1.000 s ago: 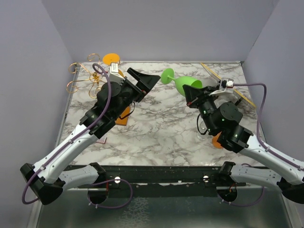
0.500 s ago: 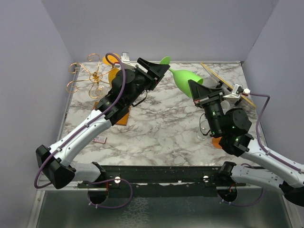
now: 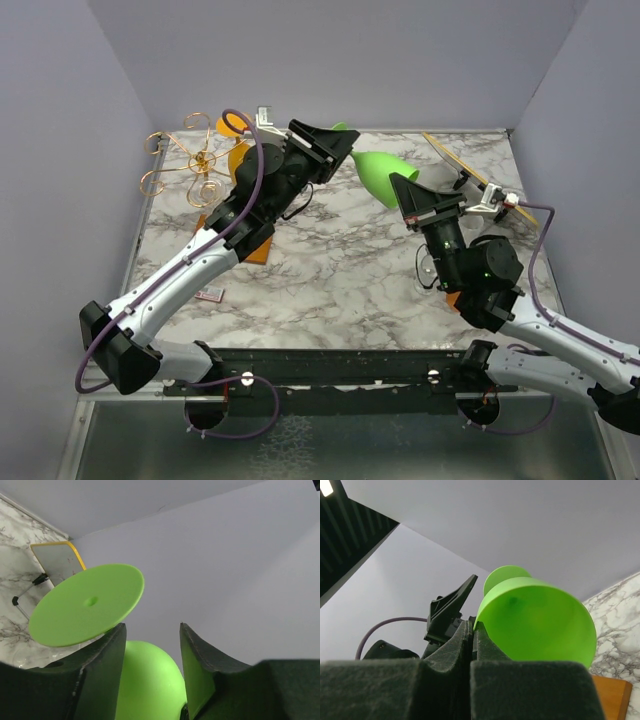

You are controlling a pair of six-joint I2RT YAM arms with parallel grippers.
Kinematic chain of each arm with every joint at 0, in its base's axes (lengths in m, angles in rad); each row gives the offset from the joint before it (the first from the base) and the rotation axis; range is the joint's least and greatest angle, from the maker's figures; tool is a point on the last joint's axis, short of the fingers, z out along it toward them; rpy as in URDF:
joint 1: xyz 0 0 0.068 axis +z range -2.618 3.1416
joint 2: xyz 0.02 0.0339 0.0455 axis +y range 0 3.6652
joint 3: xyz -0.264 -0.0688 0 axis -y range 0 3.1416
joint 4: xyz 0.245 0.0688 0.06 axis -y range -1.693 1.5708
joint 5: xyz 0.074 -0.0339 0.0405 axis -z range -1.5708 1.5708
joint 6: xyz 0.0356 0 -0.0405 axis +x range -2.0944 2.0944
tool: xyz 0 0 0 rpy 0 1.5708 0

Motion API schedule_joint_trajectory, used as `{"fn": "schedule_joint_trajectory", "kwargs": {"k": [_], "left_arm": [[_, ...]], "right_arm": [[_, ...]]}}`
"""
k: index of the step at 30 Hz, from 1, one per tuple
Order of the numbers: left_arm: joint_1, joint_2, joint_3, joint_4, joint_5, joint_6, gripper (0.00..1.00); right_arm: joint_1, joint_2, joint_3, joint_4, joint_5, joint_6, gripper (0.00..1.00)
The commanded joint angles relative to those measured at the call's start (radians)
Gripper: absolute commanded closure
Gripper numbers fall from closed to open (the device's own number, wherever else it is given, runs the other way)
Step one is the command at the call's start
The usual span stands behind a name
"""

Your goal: Place the wine glass upside down on the wine glass rack

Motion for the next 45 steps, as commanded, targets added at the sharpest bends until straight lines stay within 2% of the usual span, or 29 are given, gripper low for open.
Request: {"fn": "schedule_joint_trajectory", "kwargs": {"k": [1,6,9,19,24,30,31,33,36,39,42,45], "left_arm": [[0.002,-0.007,0.019,-0.014,-0.010,0.016,0.48],[0.000,-0.017,0.032,-0.048,-0.013,0.036,0.46],[0.001,-0.002,0.044,-0.060,0.013,0.031,0.46],[0.000,0.036,0.059,-0.017,0.042,0.016,0.52],[0.002,0.034,0.053,0.021,0.043,0.025,0.64],[0.001,0.008,0.004,0.093,0.043,0.028,0.98],[0.001,0.005,-0.005,0.100,0.044,0.034,1.00],[0.001,-0.005,-0.019,0.110,0.041,0.057,1.00],[0.001,-0.025,-0.046,0.139,0.033,0.105,1.00],[0.002,-0.042,-0.065,0.170,0.033,0.178,1.00],[0.002,-0.050,-0.063,0.173,0.036,0.280,1.00],[0.001,-0.050,-0.064,0.157,0.014,0.352,1.00]], "right_arm": [[0.000,0.002,-0.004,0.074,-0.002,-0.005,0.99],[-0.001,0.020,0.008,0.092,0.066,-0.073,0.99],[0.000,0.025,0.012,0.135,0.052,-0.100,0.99],[0.000,0.031,0.012,0.122,-0.020,-0.038,0.99],[0.000,0.011,0.008,0.073,-0.029,-0.014,0.99],[0.000,-0.006,-0.005,0.004,-0.032,0.028,0.99],[0.000,-0.011,-0.005,-0.016,-0.031,0.037,0.99],[0.000,-0.026,-0.002,-0.058,-0.025,0.047,0.90],[0.000,-0.055,0.003,-0.135,-0.017,0.056,0.62],[-0.001,-0.089,0.018,-0.239,-0.004,0.056,0.42],[0.000,-0.137,0.025,-0.350,0.014,0.061,0.28],[0.000,-0.195,0.040,-0.473,0.038,0.036,0.23]]}}
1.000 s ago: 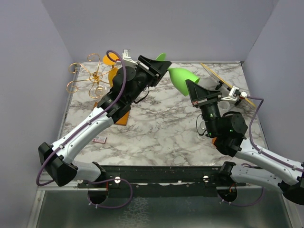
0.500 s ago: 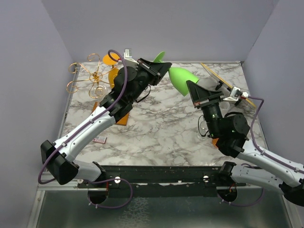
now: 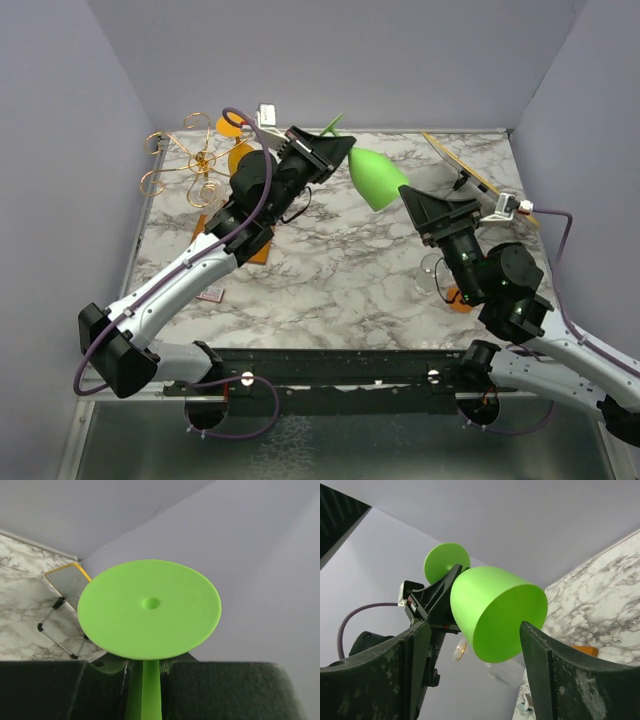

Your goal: Place the wine glass upside down on the wine glass rack

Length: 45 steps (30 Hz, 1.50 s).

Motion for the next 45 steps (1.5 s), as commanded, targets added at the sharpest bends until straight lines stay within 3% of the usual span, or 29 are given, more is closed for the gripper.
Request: {"fn": "schedule_joint_trajectory", "kwargs": {"k": [1,6,10,24,27,34,45], "left_arm": [[0.001,-0.027,-0.005,0.034,-0.016,0.165,1.00],[0.000,0.013,-0.011,0.096,0.040,0.287,1.00],[0.001,0.044,-0.003,0.120,0.111,0.453,1.00],[-0.001,-0.010,-0.119,0.247,0.385,0.951,1.00],[-0.001,-0.030,-0.157,0.270,0.407,1.005,1.00],[-0.002,-0.084,-0.240,0.325,0.445,1.074,1.00],[-0.002,-0.133,-0.293,0.344,0.432,1.089,1.00]], "right_arm": [[0.001,-0.081,0.051,-0.250,0.062,-0.015,0.22],[0.001,-0.146,0.135,-0.478,0.137,-0.008,0.19],[0.001,-0.128,0.237,-0.556,0.088,-0.060,0.18],[0.001,0.246,0.616,-0.694,-0.165,-0.075,0.15],[0.001,0.314,0.665,-0.673,-0.211,-0.064,0.16],[0.001,0.345,0.655,-0.657,-0.114,0.030,0.21],[-0.005,0.380,0.635,-0.654,-0.083,0.088,0.26]]}}
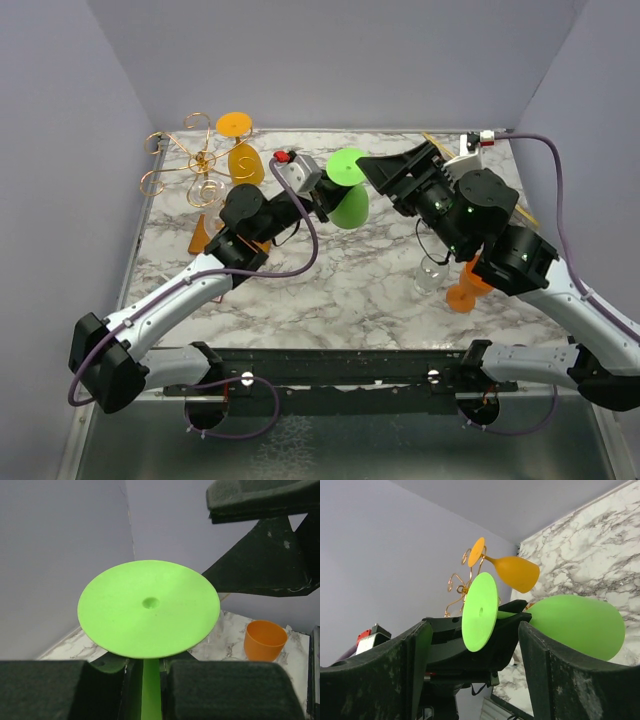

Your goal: Place the wine glass upside down on the wine glass rack

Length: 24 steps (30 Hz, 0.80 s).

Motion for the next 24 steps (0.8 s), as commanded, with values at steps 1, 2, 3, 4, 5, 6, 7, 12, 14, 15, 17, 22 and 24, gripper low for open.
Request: {"fn": "schedule_joint_trajectory", "kwargs": {"k": [1,2,3,4,5,6,7,12,14,15,17,22,24], "left_arm": [[-0.001,-0.036,-0.022,0.041,0.022,0.023,1.00],[0.000,-0.040,-0.025,0.041,0.026,0.023,1.00],[-0.001,-0.044,-0.030,0.041,0.028,0.023,1.00],[-0.001,-0.050,-0.035,0.040,0.029,0.023,1.00],[0.000,-0.056,-0.040,0.040,0.029,0.022,1.00],[0.000,-0.060,-0.044,0.039,0.029,0.019,1.00],[0.000,-0.065,-0.050,0.038,0.022,0.011,1.00],[0.000,-0.086,-0.087,0.035,0.033,-0.023,1.00],[0.000,-0.092,-0.096,0.032,0.038,-0.026,1.00],[0.000,-0.094,-0.099,0.030,0.039,-0.029,1.00],[-0.001,-0.100,-0.102,0.028,0.026,-0.045,1.00],[0.000,-0.111,-0.072,-0.048,-0.022,-0.122,0.43],[-0.001,-0.119,-0.047,-0.106,-0.047,-0.206,0.27]], "right_arm": [[-0.011,0.025,-0.012,0.001,0.011,0.035,0.28],[-0.025,0.032,-0.014,0.017,-0.032,0.029,0.32],[-0.045,0.043,-0.017,0.035,-0.085,0.027,0.36],[-0.067,0.058,-0.015,0.041,-0.139,0.037,0.40],[-0.090,0.075,-0.013,0.047,-0.189,0.047,0.45],[-0.110,0.090,-0.012,0.053,-0.236,0.060,0.49],[-0.124,0.100,-0.016,0.058,-0.267,0.072,0.54],[-0.132,0.076,-0.090,0.147,-0.288,0.099,0.79],[-0.137,0.067,-0.105,0.150,-0.287,0.107,0.86],[-0.139,0.064,-0.111,0.157,-0.292,0.111,0.90],[-0.140,0.056,-0.126,0.168,-0.298,0.123,0.98],[-0.143,0.022,-0.167,0.188,-0.261,0.132,0.99],[-0.147,0.001,-0.189,0.202,-0.238,0.129,0.99]]}}
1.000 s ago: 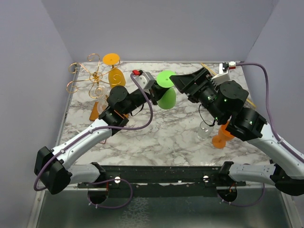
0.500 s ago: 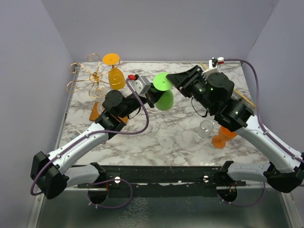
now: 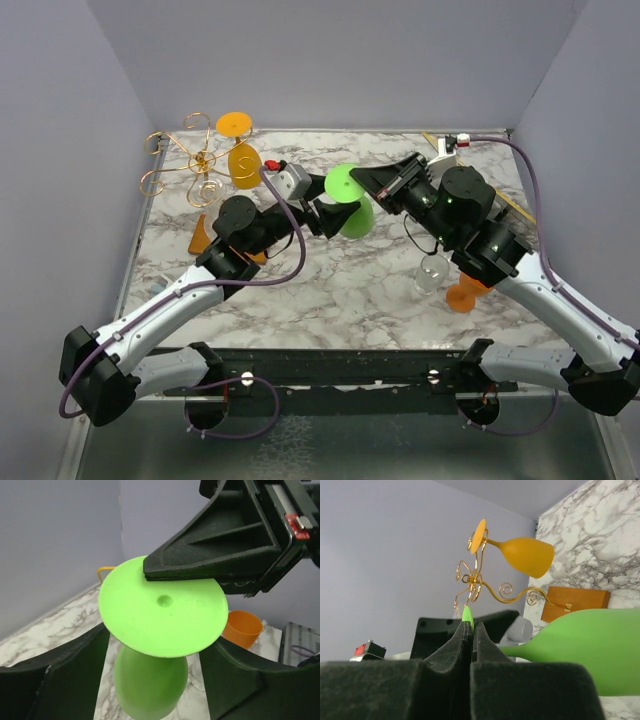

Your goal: Place the wine glass upside down on the wine glass rack

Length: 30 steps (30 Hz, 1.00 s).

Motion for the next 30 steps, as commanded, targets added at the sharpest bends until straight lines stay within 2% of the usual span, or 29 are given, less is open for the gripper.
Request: {"fn": "schedule_joint_trajectory", "kwargs": {"k": [1,4,9,15,19,27,30], "left_arm": [[-0.001,-0.037,0.052,-0.096,-0.060,-0.206,0.23],[-0.001,-0.041,0.055,-0.097,0.003,-0.416,0.16],[0.001,-0.060,0.068,-0.153,-0.063,-0.752,0.17],[0.023,-0.005,0.144,-0.219,0.018,-0.933,0.20],[0.055,0.033,0.204,-0.255,0.066,-0.968,0.28],[0.112,0.088,0.225,-0.228,0.206,-1.053,0.60],[0.115,0.107,0.250,-0.264,0.256,-1.035,0.65]], "right_arm": [[-0.013,-0.051,-0.054,0.031,0.025,-0.013,0.99],[-0.029,-0.074,-0.075,0.049,0.025,-0.025,0.99],[-0.045,-0.107,-0.105,0.075,0.017,-0.048,0.99],[-0.050,-0.157,-0.162,0.116,0.008,-0.067,0.99],[-0.051,-0.180,-0.184,0.119,0.009,-0.070,0.99],[-0.051,-0.209,-0.221,0.139,0.011,-0.075,0.99],[-0.051,-0.209,-0.226,0.156,0.004,-0.086,0.99]]}}
